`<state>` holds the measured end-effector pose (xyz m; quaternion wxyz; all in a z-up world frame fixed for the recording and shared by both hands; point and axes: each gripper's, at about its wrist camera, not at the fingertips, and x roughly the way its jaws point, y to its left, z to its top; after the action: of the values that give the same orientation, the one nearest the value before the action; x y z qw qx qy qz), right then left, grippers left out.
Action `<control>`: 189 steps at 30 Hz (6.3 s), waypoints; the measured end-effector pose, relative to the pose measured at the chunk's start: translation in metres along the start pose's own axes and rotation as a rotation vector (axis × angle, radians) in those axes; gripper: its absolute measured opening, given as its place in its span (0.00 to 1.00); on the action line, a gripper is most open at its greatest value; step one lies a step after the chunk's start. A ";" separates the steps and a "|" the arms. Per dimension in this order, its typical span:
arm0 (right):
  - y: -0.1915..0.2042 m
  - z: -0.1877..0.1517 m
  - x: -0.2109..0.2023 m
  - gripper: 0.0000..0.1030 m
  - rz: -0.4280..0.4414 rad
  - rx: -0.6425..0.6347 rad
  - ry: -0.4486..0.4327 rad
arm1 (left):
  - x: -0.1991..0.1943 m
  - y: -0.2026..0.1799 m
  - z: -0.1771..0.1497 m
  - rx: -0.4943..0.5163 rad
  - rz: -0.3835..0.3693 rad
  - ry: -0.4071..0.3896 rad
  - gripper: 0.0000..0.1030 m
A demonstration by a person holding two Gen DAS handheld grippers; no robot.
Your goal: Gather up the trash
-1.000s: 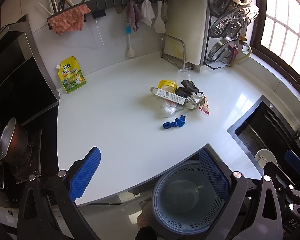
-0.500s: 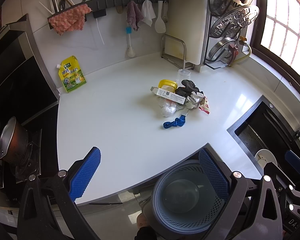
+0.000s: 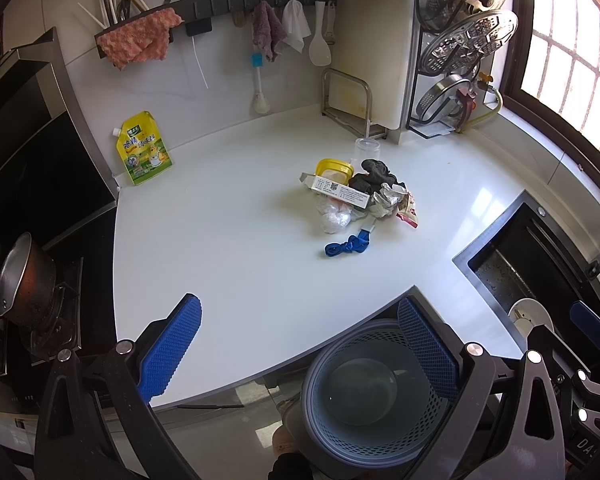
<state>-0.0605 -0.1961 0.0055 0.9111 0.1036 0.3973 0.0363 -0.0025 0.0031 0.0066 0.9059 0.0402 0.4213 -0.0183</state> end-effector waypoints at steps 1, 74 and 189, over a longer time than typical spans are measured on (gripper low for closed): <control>0.000 -0.001 0.001 0.80 -0.001 -0.001 -0.001 | 0.000 0.000 0.000 0.000 0.001 0.000 0.94; -0.052 0.090 0.301 0.80 -0.190 0.118 0.124 | 0.260 0.023 0.082 0.072 -0.086 0.065 0.94; -0.050 -0.135 0.087 0.32 0.180 -0.014 0.437 | 0.082 -0.058 -0.131 -0.027 -0.124 0.263 0.13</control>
<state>-0.1002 -0.2104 -0.1571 0.7973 0.1220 0.5739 0.1419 -0.0533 -0.0430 -0.1441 0.8404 0.0041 0.5383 -0.0634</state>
